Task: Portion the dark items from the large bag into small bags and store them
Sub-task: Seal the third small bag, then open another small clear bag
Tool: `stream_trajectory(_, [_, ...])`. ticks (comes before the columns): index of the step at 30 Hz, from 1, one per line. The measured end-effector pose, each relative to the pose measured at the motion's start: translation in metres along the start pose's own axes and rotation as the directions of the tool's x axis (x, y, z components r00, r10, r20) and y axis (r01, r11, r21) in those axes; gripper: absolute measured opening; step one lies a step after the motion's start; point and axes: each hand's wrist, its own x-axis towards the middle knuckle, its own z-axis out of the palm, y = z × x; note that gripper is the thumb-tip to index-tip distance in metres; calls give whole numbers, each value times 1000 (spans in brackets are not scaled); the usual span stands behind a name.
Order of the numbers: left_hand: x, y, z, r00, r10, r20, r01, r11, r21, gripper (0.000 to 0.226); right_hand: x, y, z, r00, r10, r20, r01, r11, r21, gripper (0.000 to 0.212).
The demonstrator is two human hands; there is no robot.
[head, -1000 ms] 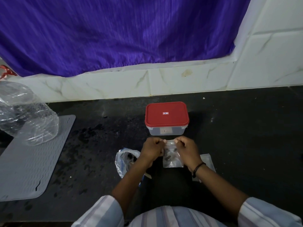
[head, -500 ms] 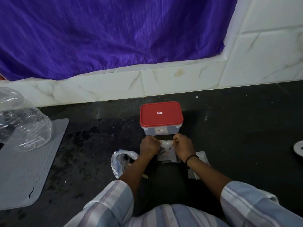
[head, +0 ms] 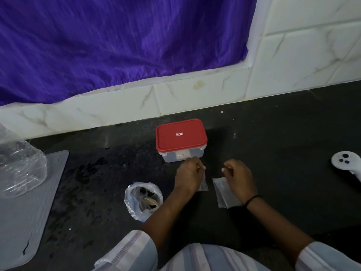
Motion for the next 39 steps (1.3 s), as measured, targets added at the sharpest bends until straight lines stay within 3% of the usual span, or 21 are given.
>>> stream_trajectory(5, [-6,28,19,974,91,208,-103,994,46,8,-20,32,-10,988,134,80,-104,946,-306,25])
stream_trajectory(9, [-10,31,34,930,39,367,-92,987,129,17,-30,42,-5,984,151,94,-121,957,-265,28])
stream_trajectory(12, [-12,31,42,910,9,414,-93,979,182,29,-33,37,-4,982,171,82,-152,968,-197,18])
stream_trajectory(15, [-12,33,45,916,-5,402,-71,982,175,35,-36,35,-4,982,181,48,-176,980,-88,2])
stream_trajectory(19, [-13,35,43,952,46,304,-77,993,91,37,-35,28,-13,993,112,44,-117,983,145,22])
stream_trajectory(22, [-12,36,36,977,144,159,-156,985,66,29,-30,17,-24,993,91,81,-116,909,400,18])
stream_trajectory(25, [-7,35,23,983,173,65,-176,984,37,17,-25,4,-31,997,47,69,-74,883,464,14])
stream_trajectory(26, [-5,35,17,986,156,51,-157,987,16,15,-24,1,-32,998,29,49,-46,913,406,13])
stream_trajectory(28, [-3,34,6,995,90,43,-87,994,-68,12,-23,-9,-32,997,-49,-63,57,990,129,17])
stream_trajectory(30, [-4,36,-6,999,17,48,-9,985,-172,10,-24,-25,-33,966,-202,-164,206,978,12,14])
stream_trajectory(33, [-8,34,-25,992,-100,75,121,914,-387,10,-26,-50,-26,944,-314,-98,329,916,229,8])
stream_trajectory(37, [-17,29,-52,930,-286,231,367,687,-628,12,-29,-80,-20,973,-227,29,184,852,491,7])
stream_trajectory(39, [-23,23,-62,899,-338,278,432,588,-684,19,-29,-92,-16,979,-193,66,130,839,528,9])
